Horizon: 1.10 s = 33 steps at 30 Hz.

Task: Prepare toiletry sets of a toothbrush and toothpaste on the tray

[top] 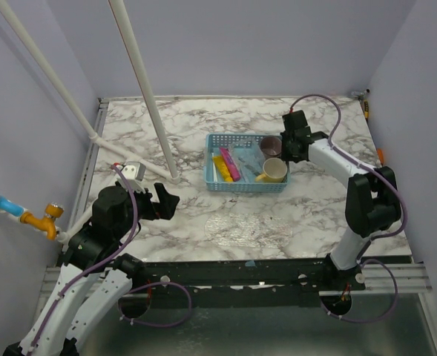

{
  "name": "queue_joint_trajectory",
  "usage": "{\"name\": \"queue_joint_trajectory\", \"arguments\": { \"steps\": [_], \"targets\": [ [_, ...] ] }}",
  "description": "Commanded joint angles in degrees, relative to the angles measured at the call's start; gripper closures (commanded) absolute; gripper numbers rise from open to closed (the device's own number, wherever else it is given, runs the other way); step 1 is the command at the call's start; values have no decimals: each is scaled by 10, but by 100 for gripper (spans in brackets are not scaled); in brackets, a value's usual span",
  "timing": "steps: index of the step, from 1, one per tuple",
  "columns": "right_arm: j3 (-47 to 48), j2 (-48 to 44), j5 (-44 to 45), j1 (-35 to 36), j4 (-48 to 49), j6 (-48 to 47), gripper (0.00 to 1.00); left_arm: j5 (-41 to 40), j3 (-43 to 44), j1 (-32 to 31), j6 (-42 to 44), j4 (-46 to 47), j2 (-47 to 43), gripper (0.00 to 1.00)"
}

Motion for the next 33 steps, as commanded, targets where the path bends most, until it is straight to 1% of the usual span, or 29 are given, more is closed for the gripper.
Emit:
{"name": "queue_joint_trajectory", "arguments": {
  "steps": [1,6,8,11,14,17,25,28,33],
  "targets": [
    [25,15,8,0,-14,-11,93,7,2,4,7,0,-2,1],
    [51,6,13,-1,-30,-11,77,5,2,4,8,0,0,1],
    [61,0,24,0,-32,-13,69,5,2,4,8,0,1,1],
    [90,0,41,0,-53,-15,62,6,3,4,8,-1,1,1],
    [115,-3,49,0,-73,-15,61,5,2,5,8,0,1,1],
    [133,-13,34,3,-83,-6,59,6,3,5,8,0,3,1],
    [150,-37,0,36,-100,20,55,6,2,6,8,0,2,1],
    [141,-49,-9,52,-111,33,55,7,3,5,8,0,1,1],
    [86,-77,-28,76,-102,48,55,10,2,6,8,0,-2,1]
  ]
}}
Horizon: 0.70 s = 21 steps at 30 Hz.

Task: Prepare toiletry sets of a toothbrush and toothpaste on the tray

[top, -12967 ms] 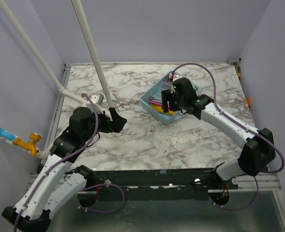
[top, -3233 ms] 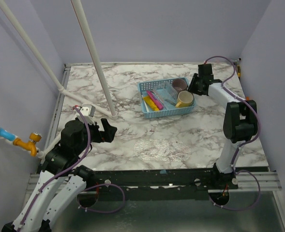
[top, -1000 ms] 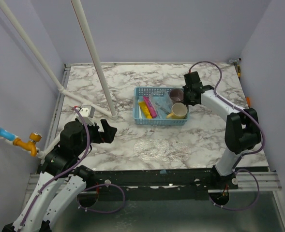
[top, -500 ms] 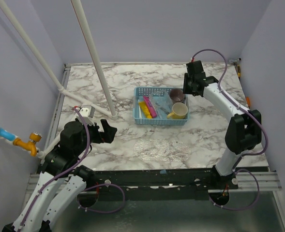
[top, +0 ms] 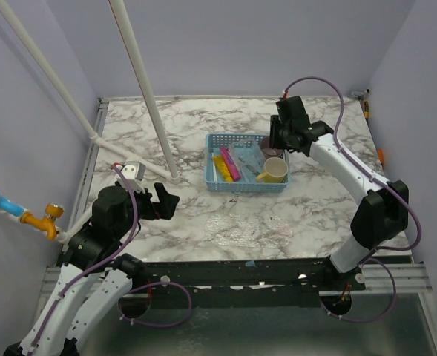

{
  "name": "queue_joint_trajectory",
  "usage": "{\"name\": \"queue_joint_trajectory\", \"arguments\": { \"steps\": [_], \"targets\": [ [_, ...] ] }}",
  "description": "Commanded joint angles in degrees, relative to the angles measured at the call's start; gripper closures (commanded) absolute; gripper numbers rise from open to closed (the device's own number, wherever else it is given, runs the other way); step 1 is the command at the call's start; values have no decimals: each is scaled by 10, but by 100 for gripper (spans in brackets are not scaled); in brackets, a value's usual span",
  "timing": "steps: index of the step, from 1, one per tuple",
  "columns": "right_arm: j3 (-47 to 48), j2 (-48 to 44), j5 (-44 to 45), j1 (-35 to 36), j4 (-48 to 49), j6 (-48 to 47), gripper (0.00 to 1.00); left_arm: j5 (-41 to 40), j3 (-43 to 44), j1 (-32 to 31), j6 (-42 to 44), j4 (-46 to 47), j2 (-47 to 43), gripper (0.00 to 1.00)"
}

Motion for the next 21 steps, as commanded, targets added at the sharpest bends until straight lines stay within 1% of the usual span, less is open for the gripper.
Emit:
{"name": "queue_joint_trajectory", "arguments": {
  "steps": [1,8,16,21],
  "targets": [
    [-46,-35,-32,19,-17,23,55,10,2,3,8,1,-4,1],
    [-94,-42,-50,52,-6,37,55,13,2,3,8,1,-7,1],
    [-115,-21,-46,65,11,55,55,10,1,3,7,1,-12,1],
    [-112,4,-43,70,17,59,56,9,2,3,7,0,-13,1]
  ]
}}
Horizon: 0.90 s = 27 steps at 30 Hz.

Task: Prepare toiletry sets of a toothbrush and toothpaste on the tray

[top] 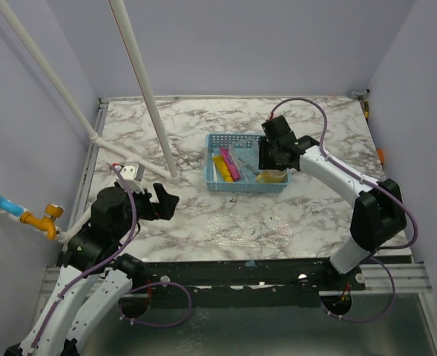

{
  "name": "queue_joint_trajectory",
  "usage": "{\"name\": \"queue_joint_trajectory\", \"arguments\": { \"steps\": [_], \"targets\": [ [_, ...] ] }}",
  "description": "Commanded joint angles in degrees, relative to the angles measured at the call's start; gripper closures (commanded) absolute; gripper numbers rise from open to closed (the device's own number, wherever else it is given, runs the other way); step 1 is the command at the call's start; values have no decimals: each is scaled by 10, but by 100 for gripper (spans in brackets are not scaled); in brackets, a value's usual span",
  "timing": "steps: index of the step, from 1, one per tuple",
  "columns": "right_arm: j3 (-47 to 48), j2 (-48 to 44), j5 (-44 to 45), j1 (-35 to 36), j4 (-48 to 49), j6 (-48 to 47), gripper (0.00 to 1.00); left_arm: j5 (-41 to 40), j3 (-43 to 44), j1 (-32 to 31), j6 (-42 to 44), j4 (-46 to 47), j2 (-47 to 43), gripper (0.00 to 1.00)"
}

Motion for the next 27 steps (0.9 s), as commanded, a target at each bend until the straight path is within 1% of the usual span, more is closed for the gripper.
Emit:
{"name": "queue_joint_trajectory", "arguments": {
  "steps": [1,4,9,11,16,20,24,27],
  "targets": [
    [-4,30,0,7,14,12,56,7,2,3,7,0,-7,1],
    [-2,41,10,9,15,13,57,6,2,3,7,0,-9,1],
    [-1,54,20,13,16,13,63,5,2,3,7,0,-10,1],
    [-1,60,22,15,15,12,66,4,2,3,7,0,-10,1],
    [5,69,36,18,8,11,82,5,2,3,7,0,-10,1],
    [11,69,48,20,2,8,99,4,1,3,7,-1,-10,1],
    [19,55,66,23,-8,7,99,4,1,3,7,0,-10,1],
    [29,37,63,24,-15,2,99,3,1,3,7,0,-10,1]
  ]
}}
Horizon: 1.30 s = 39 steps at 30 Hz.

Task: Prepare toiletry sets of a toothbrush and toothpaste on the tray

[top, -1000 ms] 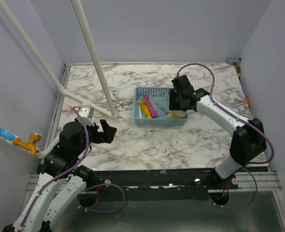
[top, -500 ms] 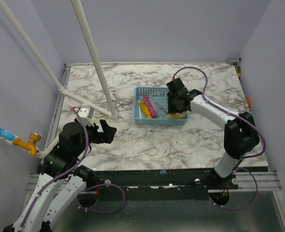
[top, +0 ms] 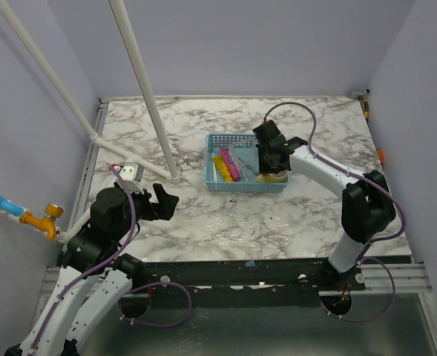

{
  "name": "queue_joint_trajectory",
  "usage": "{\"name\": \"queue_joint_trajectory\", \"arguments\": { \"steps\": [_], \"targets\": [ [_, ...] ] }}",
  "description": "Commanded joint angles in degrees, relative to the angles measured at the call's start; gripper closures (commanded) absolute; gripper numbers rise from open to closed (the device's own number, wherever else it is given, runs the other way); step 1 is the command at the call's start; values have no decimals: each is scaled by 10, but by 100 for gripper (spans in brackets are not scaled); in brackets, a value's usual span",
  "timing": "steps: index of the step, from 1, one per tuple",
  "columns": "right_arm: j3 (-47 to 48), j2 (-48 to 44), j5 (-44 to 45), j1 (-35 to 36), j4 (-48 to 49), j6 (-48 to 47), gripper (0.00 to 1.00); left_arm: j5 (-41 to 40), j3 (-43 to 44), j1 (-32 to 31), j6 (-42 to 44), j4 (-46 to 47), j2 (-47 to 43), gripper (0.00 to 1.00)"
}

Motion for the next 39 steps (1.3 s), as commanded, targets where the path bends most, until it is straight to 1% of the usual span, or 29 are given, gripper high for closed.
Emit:
{"name": "queue_joint_trajectory", "arguments": {
  "steps": [1,11,16,22,27,28,31,39],
  "targets": [
    [28,-26,20,6,-19,-6,99,3,1,3,7,0,-5,1],
    [80,-80,49,23,-62,-19,99,4,1,3,7,0,-3,1],
    [111,-91,68,56,-92,-14,99,2,2,3,6,0,-2,1],
    [146,-88,102,131,-123,9,99,-2,2,3,6,-1,-3,1],
    [162,-83,109,195,-138,34,99,-3,1,3,4,-2,-8,1],
    [163,-81,109,209,-139,38,100,-21,2,3,4,-4,-7,1],
    [169,-69,116,245,-152,55,99,-28,4,3,1,-8,-8,1],
    [151,-46,135,322,-151,103,99,-42,3,3,-2,-9,-24,1]
  ]
}}
